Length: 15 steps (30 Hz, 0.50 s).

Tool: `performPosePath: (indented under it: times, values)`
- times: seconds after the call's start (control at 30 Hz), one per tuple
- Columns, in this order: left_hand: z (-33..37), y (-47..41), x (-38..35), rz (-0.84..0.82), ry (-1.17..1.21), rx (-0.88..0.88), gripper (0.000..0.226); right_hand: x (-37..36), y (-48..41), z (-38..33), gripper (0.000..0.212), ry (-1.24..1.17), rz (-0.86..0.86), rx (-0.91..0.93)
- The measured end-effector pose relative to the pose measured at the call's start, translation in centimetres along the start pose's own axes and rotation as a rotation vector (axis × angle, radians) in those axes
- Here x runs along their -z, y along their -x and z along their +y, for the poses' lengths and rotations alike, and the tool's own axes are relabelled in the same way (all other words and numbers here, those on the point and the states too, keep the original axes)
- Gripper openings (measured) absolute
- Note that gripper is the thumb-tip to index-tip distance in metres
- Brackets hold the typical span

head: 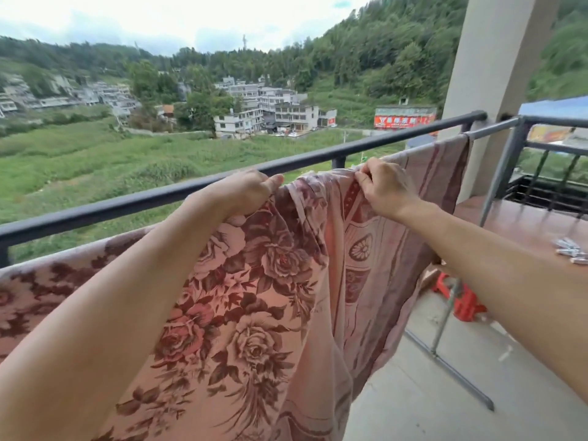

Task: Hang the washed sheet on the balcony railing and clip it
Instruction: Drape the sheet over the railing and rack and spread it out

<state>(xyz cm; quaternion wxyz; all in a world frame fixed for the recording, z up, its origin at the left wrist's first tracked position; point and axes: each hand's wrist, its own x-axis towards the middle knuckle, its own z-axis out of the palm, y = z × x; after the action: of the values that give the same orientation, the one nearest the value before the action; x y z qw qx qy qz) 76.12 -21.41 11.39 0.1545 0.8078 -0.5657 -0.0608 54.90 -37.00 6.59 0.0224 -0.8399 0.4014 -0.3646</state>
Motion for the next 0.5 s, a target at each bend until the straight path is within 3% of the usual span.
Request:
performPosePath:
  times: [0.2,0.3,0.4,0.5]
  values:
    - [-0.4,-0.4,-0.1,-0.015,-0.021,0.039,0.066,2.5,-1.8,12.4,0.036,0.104,0.082,-0.459]
    - [-0.4,-0.1,-0.1,0.001,-0.049,0.061,0.064,2.7,-2.4,16.4,0.043,0.133,0.013,-0.538]
    - [0.0,0.0,-0.2,0.04,-0.088,0.099,0.054,3.1,-3.0,16.2,0.028,0.124,0.027,-0.417]
    - [2.6,-1.0,-0.7,0.164,-0.123,0.113,0.042,3.3,-4.3,12.7,0.032,-0.052,0.072,-0.006]
